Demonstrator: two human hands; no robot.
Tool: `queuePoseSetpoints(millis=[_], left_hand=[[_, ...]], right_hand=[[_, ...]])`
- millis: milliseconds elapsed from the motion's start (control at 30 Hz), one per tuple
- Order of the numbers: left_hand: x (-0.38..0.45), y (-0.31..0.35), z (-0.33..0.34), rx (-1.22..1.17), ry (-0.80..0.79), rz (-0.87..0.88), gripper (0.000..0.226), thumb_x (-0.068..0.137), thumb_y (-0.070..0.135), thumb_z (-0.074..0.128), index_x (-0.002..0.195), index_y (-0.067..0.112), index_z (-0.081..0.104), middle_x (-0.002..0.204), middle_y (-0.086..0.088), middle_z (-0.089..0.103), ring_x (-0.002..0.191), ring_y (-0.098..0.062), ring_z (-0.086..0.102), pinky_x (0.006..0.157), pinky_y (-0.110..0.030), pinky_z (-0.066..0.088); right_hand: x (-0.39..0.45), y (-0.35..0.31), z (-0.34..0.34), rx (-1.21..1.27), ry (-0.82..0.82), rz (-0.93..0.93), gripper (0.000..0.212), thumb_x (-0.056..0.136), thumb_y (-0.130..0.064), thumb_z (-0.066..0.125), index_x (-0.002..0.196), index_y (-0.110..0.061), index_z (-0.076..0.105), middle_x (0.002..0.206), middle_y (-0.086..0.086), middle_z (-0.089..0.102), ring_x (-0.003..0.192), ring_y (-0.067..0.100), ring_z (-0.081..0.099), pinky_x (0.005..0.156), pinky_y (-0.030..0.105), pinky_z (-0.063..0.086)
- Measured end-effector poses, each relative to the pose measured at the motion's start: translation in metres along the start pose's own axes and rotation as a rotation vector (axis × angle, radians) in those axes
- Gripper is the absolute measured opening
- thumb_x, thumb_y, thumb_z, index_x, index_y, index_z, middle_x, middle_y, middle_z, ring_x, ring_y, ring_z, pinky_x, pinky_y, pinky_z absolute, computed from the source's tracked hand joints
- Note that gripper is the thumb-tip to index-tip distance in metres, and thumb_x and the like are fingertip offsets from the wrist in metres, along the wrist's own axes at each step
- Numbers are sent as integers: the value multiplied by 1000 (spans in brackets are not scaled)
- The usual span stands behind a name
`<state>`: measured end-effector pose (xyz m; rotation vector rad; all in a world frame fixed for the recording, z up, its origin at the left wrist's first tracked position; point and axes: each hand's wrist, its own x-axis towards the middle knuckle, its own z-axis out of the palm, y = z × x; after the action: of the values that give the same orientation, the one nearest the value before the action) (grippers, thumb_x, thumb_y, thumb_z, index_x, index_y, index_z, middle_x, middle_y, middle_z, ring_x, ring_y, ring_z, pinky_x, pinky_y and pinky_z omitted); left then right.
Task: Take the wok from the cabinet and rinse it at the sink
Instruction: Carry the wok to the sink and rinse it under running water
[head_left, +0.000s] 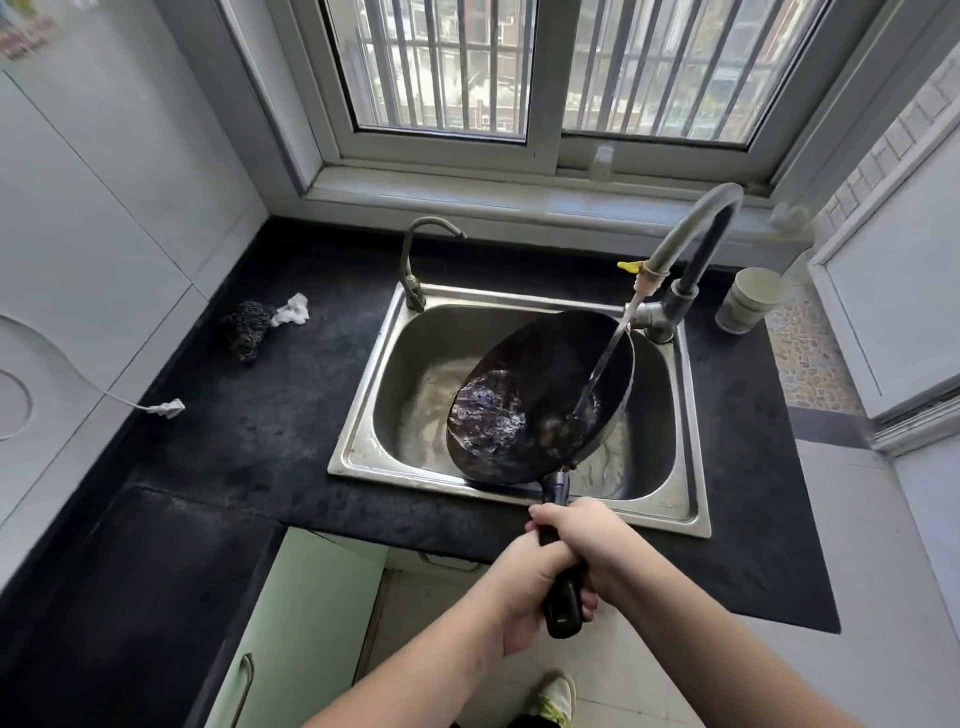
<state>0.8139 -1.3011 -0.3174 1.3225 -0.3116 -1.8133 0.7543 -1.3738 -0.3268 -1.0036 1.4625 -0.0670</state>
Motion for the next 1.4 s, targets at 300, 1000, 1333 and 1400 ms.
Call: queuePoseSetpoints(millis=[300, 1000, 1333, 1400], left_hand=[[-2, 41, 4, 49, 147, -92, 20, 92, 5, 46, 72, 8, 47, 42, -4, 48, 30, -10, 47, 32, -16, 41], [-14, 66, -28, 601, 268, -130, 17, 81, -6, 44, 69, 3, 53, 49, -8, 56, 37, -16, 54, 39, -21, 45], [-31, 101, -48, 1264, 331, -78, 19, 74, 11, 43, 85, 9, 58, 66, -12, 71, 52, -24, 68, 49, -32, 57], [-36, 108, -50, 1436, 381, -81, 27, 78, 15, 45, 101, 12, 58, 77, -11, 72, 58, -24, 68, 47, -29, 53]], right_hand=[[-4, -15, -6, 313, -257, 177, 35, 92, -31, 53, 62, -14, 49, 32, 0, 26, 18, 10, 23, 28, 8, 22], [4, -23, 19, 318, -651, 118, 32, 91, -29, 35, 68, -9, 45, 34, 6, 42, 26, 20, 42, 35, 18, 36], [7, -73, 54, 438, -572, 285, 36, 95, -39, 52, 75, -10, 56, 73, 8, 60, 68, 22, 57, 64, 32, 45], [6, -84, 61, 449, -562, 303, 36, 97, -36, 51, 73, -9, 54, 68, 8, 62, 67, 22, 57, 62, 32, 45]])
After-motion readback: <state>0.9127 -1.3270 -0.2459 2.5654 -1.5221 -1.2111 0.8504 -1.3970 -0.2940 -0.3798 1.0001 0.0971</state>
